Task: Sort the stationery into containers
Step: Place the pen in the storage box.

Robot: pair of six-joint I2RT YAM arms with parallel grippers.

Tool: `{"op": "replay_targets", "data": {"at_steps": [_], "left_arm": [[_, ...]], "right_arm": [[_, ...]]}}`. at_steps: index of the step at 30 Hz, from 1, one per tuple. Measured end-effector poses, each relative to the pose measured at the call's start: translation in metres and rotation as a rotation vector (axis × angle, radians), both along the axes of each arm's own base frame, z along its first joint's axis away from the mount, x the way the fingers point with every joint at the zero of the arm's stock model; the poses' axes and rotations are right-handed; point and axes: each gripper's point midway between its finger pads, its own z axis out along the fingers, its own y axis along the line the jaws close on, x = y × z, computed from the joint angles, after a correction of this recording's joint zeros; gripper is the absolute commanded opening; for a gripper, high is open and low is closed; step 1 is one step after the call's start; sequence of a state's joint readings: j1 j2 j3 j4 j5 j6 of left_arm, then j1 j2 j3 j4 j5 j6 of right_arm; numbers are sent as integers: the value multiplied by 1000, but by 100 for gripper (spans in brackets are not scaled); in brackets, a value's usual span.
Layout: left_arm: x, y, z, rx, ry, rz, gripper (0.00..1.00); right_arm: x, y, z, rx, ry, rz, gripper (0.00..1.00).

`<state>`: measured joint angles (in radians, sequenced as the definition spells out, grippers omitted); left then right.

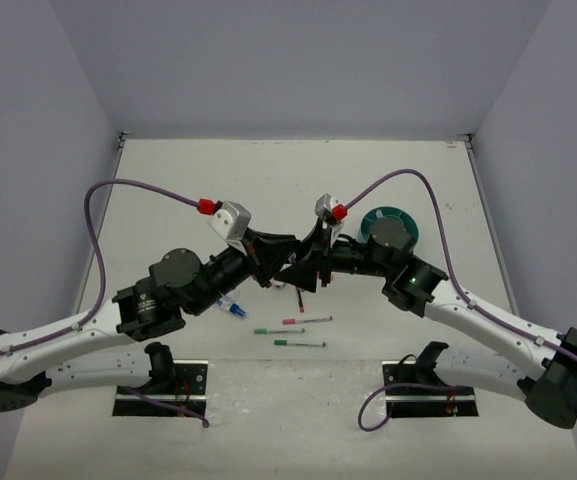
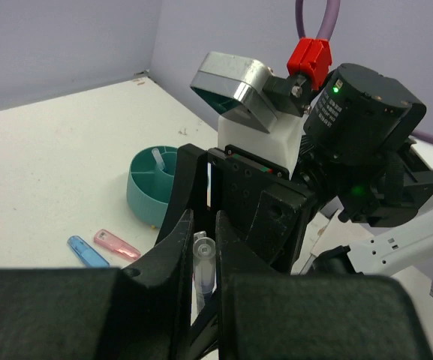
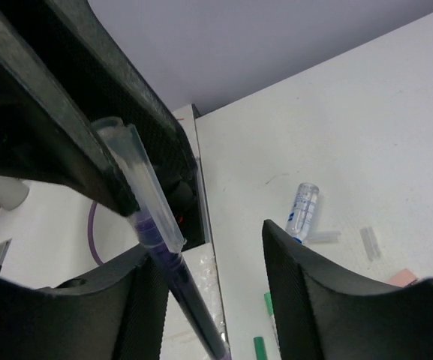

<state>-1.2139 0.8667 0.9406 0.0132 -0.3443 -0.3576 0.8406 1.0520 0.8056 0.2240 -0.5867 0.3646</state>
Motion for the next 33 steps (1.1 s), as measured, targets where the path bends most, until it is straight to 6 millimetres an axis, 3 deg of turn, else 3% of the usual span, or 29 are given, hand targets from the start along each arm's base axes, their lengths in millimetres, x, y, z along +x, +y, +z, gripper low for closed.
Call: {"op": "replay_targets", "data": {"at_steps": [2, 6, 9, 10, 11, 13, 14, 15, 22, 26, 30, 33], "left_arm": [[0, -3, -4, 11, 5, -5, 0], [2, -7, -11, 35, 12, 2, 0], [6, -5, -11, 39, 22, 25, 0], [7, -5, -11, 40, 23, 26, 4], [6, -5, -10, 46, 25, 26, 16], [8, -6, -11, 66, 28, 31, 68], [8, -7, -11, 76, 28, 33, 87], [8, -8, -11, 83, 30, 32, 98], [20, -3, 5, 90, 34, 122, 100], [36, 27, -4, 95, 106, 300, 100], [36, 57, -18, 100, 142, 380, 100], [30, 74, -36, 124, 160, 392, 100]], "right_arm": [[2, -1, 2, 5, -8, -10, 45], [1, -2, 5, 14, -21, -7, 8], [-7, -1, 8, 22, -55, 31, 0], [-7, -1, 9, 25, -62, 34, 0], [-7, -1, 9, 29, -69, 33, 0], [-6, -1, 8, 37, -79, 25, 0], [-3, -2, 6, 35, -78, 9, 0], [1, -4, 2, 30, -72, -16, 0], [51, -28, -34, -34, -35, -337, 0], [112, -74, -40, -67, -53, -713, 0], [176, -153, -39, -83, -79, -1129, 0], [209, -213, -43, -97, -84, -1378, 0]]}}
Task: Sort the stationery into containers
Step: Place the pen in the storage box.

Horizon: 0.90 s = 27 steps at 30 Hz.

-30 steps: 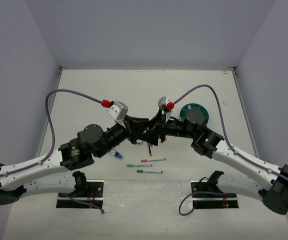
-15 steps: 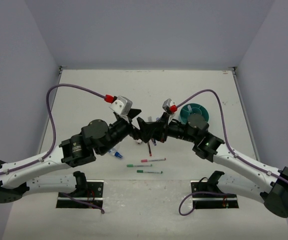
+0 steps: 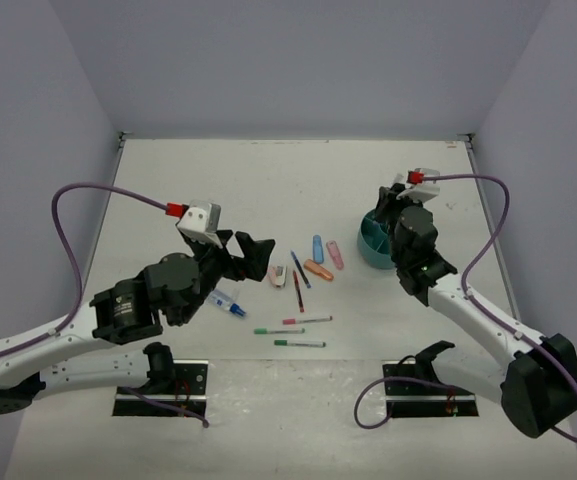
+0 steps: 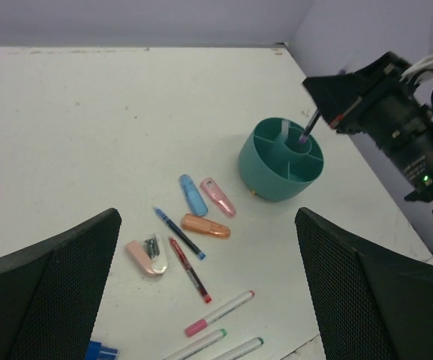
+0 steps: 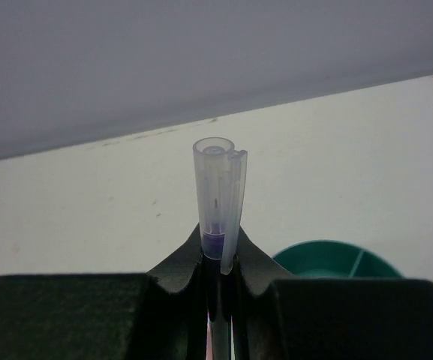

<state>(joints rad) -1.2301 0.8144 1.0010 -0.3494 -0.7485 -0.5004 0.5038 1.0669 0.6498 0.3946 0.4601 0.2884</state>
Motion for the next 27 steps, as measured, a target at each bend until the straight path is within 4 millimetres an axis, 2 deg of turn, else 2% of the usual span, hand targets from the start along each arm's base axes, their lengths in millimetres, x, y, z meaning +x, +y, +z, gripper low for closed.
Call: {"op": "replay_targets", "data": {"at_steps": [4, 9, 11, 17, 22, 27], "left_arm": [[-5, 12, -23, 52, 32, 4, 100], [-10, 21, -51, 114, 72, -4, 100], [-13, 27, -60, 133, 84, -5, 100], [-19, 38, -69, 137, 102, -10, 100], [-22, 46, -70, 134, 108, -9, 100], [-27, 57, -69, 114, 117, -5, 100]], "right_arm": [[19, -45, -6, -22, -6, -175, 0], [31, -69, -4, -34, -38, -264, 0], [36, -76, -9, -45, -33, -287, 1], [47, -80, -37, -80, 26, -299, 7], [48, -78, -47, -84, 44, -287, 8], [46, -77, -53, -74, 66, -281, 17]]}}
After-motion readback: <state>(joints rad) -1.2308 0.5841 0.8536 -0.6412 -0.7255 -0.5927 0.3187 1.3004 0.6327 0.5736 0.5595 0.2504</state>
